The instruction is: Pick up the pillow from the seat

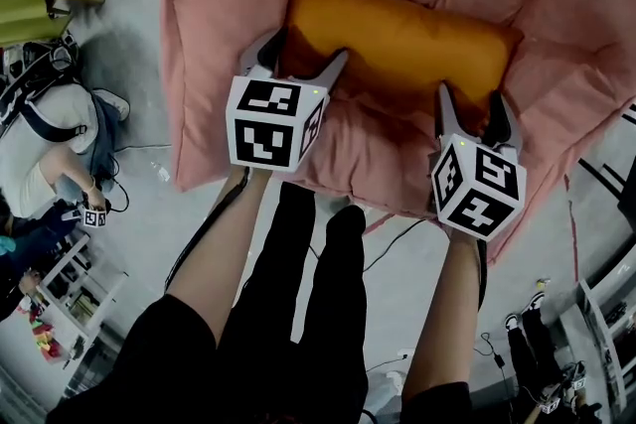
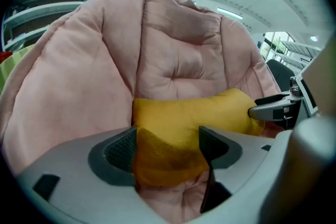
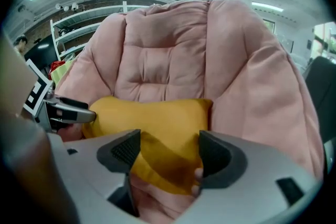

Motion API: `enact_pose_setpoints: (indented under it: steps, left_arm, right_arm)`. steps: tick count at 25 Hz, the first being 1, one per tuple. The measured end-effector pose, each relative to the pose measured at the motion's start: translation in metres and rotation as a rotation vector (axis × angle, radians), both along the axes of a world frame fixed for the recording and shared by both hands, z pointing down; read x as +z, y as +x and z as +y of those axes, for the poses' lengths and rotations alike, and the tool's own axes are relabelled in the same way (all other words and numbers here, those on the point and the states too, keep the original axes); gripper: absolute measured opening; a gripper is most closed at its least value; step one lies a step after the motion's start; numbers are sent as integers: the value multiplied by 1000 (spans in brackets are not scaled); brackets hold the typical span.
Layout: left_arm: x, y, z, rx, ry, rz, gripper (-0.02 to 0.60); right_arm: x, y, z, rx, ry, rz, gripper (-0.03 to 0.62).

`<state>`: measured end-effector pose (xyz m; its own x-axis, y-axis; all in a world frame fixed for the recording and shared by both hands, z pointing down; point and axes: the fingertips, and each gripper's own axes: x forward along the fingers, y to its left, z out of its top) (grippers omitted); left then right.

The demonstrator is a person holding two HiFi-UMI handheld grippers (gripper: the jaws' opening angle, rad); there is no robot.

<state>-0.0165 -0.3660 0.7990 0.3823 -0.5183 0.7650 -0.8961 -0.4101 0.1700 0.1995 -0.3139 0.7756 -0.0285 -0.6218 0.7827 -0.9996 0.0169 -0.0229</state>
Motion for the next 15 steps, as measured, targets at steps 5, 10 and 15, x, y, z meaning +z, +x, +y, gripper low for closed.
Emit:
enact_pose_setpoints:
  steps: [5,10,15]
  left_arm:
    - [11,1,-4,-3,-60,-20,364]
    - [27,3,-7,11,-97,-30,373]
    - [24,17,-5,26,-82,-27,370]
  right_arm:
    - [9,2,-3,1,-52,-25,341]
    - [28,1,-6,9,-110,-33,345]
    - [25,10,-3,13,-102,-18,344]
